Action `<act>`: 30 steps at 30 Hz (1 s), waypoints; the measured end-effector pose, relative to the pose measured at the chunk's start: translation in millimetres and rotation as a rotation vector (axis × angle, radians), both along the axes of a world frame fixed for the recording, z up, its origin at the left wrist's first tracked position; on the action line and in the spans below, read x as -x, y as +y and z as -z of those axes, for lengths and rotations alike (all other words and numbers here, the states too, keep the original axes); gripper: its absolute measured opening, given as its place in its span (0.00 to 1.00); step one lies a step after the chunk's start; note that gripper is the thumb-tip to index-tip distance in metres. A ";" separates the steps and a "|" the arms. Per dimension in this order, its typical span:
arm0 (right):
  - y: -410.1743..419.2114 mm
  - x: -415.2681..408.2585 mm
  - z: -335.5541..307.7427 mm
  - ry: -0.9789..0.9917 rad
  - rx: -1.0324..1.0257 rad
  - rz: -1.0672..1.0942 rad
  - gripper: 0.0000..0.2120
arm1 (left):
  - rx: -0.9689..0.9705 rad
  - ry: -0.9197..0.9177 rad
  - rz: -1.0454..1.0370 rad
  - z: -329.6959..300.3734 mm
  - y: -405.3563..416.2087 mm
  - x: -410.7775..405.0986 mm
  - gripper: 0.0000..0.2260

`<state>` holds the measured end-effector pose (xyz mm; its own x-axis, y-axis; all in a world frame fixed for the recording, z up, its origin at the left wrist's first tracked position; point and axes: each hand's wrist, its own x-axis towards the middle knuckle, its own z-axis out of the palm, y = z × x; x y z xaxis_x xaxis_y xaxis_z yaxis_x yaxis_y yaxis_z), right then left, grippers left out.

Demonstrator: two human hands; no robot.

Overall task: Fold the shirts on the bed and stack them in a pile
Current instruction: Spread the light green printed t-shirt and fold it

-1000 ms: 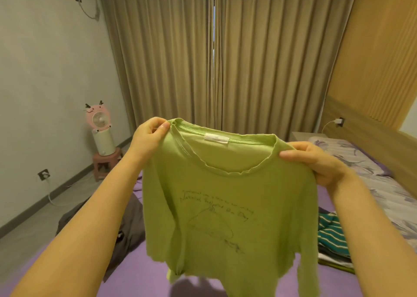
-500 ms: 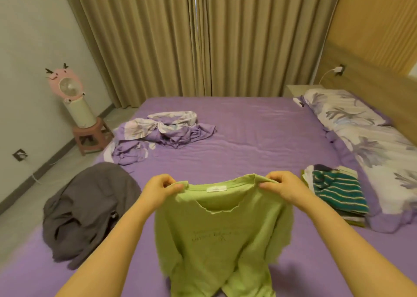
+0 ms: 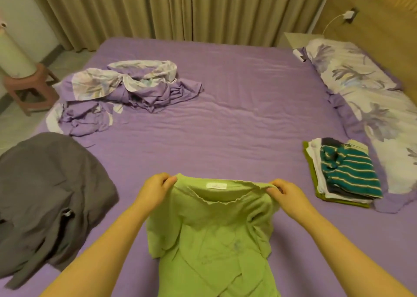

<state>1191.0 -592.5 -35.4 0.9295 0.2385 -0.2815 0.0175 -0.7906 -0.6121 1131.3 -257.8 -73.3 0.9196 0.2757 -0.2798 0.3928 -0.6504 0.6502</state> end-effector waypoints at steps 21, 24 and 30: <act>32.4 -93.9 244.4 0.160 0.236 -0.104 0.47 | -0.262 0.026 -0.212 169.9 -21.6 -138.5 0.13; 37.0 -86.9 264.9 0.024 0.222 -0.017 0.44 | -0.313 0.078 -0.173 181.3 -14.9 -140.3 0.14; 36.9 -113.2 266.8 0.003 -0.039 0.250 0.18 | -0.398 0.064 -0.165 181.4 0.2 -171.0 0.13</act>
